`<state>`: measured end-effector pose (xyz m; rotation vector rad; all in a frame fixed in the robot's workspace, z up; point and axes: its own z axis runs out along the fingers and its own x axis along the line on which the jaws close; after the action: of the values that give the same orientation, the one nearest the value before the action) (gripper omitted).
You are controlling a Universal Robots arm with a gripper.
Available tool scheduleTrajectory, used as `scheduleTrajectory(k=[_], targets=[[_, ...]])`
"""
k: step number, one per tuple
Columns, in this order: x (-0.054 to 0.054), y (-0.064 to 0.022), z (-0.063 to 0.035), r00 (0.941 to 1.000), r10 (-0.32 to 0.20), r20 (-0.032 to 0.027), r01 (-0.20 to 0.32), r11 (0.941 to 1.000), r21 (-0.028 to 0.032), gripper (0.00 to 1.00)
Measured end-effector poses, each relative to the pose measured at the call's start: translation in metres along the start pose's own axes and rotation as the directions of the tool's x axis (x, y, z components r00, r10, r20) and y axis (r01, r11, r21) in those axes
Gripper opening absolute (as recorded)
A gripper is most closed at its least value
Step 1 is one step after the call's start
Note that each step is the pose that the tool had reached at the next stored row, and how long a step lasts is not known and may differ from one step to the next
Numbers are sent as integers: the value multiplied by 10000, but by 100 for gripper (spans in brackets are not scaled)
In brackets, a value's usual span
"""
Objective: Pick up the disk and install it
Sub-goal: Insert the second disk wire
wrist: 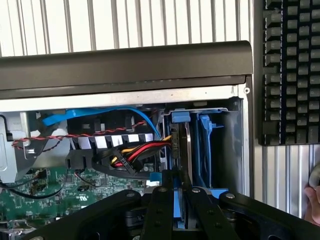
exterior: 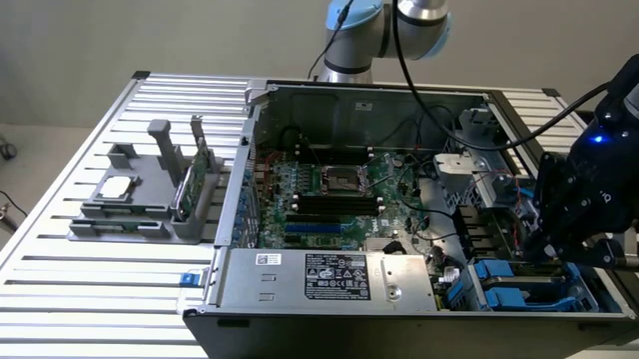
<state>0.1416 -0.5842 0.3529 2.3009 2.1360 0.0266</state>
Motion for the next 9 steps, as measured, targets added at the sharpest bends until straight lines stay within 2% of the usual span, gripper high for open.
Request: scheduleTrajectory(k=[6,9], targets=[[-12,0,51,10000,-8,-28,7,9998,-180,16],[-15,0,72,10000,-17,-71,15,9996,-281,16]])
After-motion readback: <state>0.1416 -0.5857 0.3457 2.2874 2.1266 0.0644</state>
